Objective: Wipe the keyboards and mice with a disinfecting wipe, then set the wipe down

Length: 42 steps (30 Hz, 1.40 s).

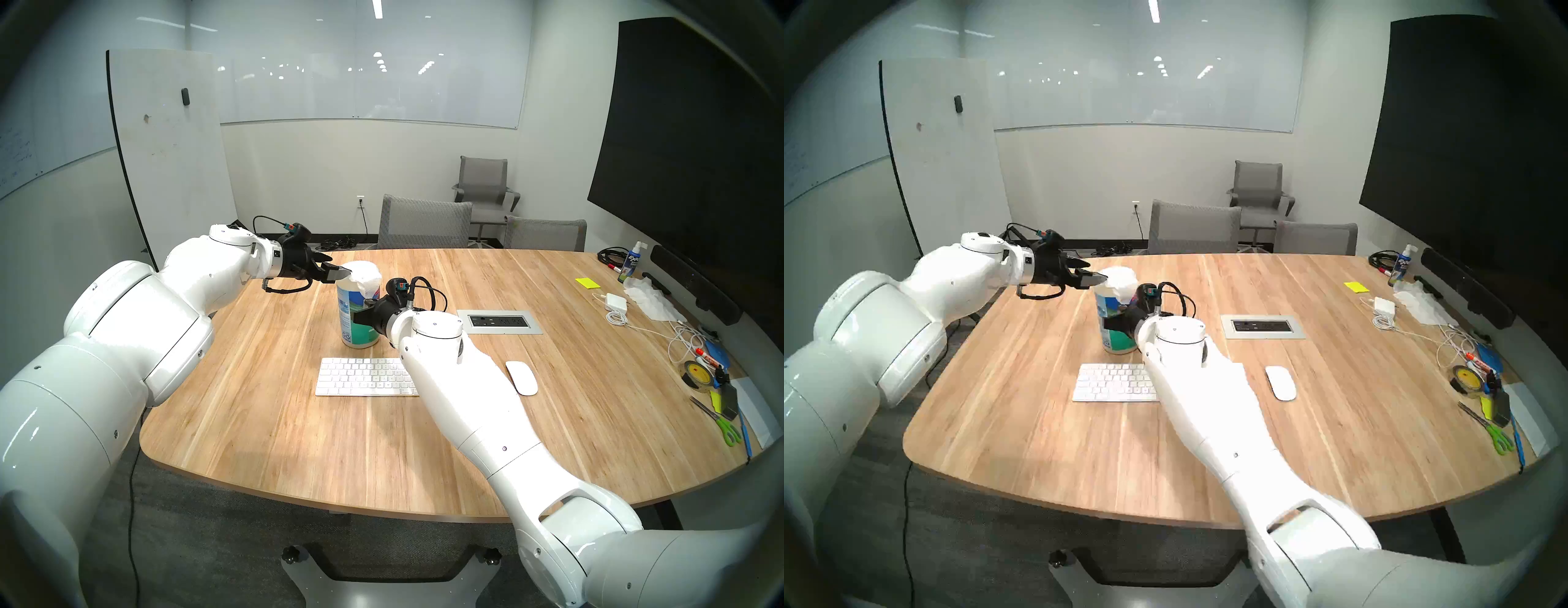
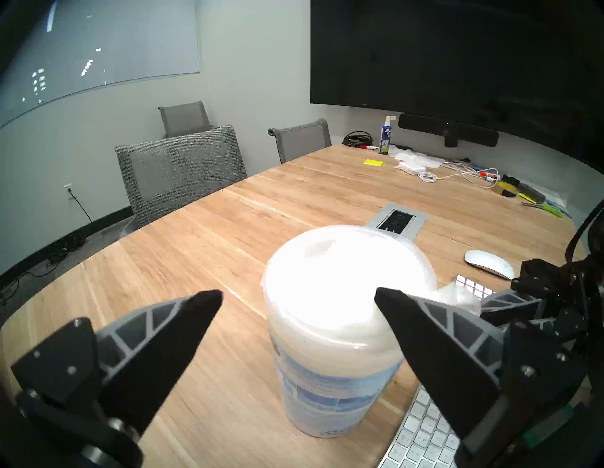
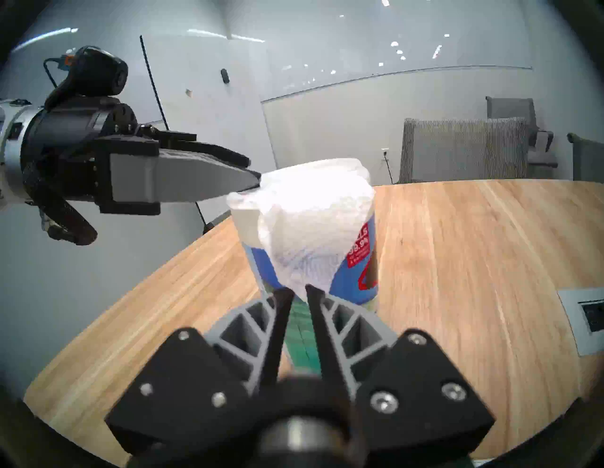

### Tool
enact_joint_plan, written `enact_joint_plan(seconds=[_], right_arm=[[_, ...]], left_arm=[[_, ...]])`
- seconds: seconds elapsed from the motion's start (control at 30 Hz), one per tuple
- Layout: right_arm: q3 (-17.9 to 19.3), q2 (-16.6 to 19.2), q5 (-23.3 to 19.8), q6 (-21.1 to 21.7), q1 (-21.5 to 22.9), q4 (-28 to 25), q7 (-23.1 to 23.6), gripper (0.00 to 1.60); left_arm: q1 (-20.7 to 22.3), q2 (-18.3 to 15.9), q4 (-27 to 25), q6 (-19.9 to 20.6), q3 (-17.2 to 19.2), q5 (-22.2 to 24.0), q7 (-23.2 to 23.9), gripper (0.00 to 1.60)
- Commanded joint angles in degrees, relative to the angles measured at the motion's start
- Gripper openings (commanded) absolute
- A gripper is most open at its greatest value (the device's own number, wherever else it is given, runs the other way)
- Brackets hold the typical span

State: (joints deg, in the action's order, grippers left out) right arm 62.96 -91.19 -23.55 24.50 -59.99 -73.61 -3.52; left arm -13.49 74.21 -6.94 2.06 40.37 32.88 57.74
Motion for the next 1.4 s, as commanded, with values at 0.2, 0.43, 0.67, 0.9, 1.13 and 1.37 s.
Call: enact_joint_plan(seconds=[0.2,0.43,0.67,0.9,1.13,1.37], right_arm=[[0.23,-0.63,-0.13,-0.45,1.2,-0.81,0.33,0.8],[0.4,-0.58,-0.25,-0.4,1.15,-0.76,0.68,0.86],[0.55,-0.55,-0.42,-0.28,1.17,-0.71,1.16,1.34],[0.6,-0.45,-0.5,-0.16,0.92,-1.06,1.44,1.44],[0.36,-0.77,-0.4,-0.47,0.74,-0.77,1.57,1.41],[0.18,-1.4,-0.36,-0.86,1.09,0.26,1.48,1.34]], left_arm=[[1.45,0.01,-0.49,-0.06,0.2,0.12,0.04,1.6],[1.44,0.01,-0.49,-0.06,0.21,0.11,0.04,1.6],[1.44,0.01,-0.49,-0.06,0.22,0.11,0.04,1.6],[1.44,0.01,-0.49,-0.06,0.23,0.1,0.04,1.6],[1.44,0.01,-0.49,-0.06,0.23,0.09,0.04,1.6],[1.44,0.01,-0.49,-0.06,0.24,0.09,0.04,1.6]])
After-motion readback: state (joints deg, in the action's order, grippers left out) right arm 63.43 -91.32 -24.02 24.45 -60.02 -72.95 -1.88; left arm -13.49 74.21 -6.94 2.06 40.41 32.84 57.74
